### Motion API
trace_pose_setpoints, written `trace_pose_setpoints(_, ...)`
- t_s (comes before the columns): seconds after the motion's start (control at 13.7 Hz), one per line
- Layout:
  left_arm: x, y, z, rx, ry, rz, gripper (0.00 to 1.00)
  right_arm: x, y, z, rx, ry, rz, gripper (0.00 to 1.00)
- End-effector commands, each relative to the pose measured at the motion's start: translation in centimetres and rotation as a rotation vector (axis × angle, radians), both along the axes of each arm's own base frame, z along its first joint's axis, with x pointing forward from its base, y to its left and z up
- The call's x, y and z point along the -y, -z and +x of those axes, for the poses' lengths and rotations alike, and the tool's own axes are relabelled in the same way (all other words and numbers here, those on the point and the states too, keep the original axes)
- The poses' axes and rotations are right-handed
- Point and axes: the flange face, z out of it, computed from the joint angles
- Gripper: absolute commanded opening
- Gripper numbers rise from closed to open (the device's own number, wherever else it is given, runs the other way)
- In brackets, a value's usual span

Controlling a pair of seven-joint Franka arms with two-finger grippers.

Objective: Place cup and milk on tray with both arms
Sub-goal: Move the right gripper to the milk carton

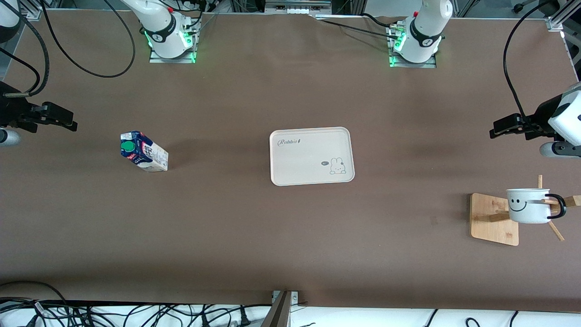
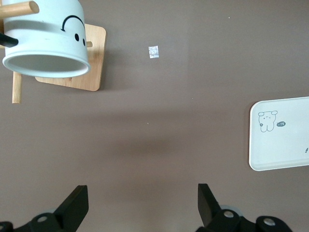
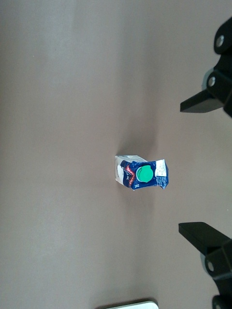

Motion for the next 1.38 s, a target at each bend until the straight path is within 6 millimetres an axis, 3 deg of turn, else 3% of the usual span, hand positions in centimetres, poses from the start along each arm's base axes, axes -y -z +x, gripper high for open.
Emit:
trace_pose_setpoints(0.0, 0.2, -0.5, 0.5, 0.002, 0.003, 0.000, 1.00, -0.3, -0.3, 0.0, 0.001, 0.000, 0.019, 1.00)
trace_pose_setpoints(0.22, 0.1, -0.5, 0.5, 0.003, 0.001, 0.001, 1.00, -0.5, -0.1, 0.0, -0.005, 0.001, 0.020, 1.00)
trace_pose_setpoints(0.44, 0.1, -0.5, 0.5, 0.003, 0.001, 0.001, 1.00, -2.8, 0.8, 0.1, -0.027, -0.028, 0.019, 1.00)
trace_pose_setpoints(0.58, 0.2, -0.6, 0.6, 0.004, 0.007, 0.013, 1.00, -3.2, 1.3, 0.0, -0.045, -0.034, 0.019, 1.00)
trace_pose_setpoints(0.8, 1.5, -2.1, -0.1, 0.023, 0.033, 0.041, 1.00, -3.3, 4.5, 1.1, -0.096, -0.035, 0.011, 1.00)
trace_pose_setpoints(1.31, 3.7, -2.8, -0.8, 0.026, 0.012, 0.076, 1.00, -3.4, 10.2, 3.2, -0.158, -0.047, -0.003, 1.00)
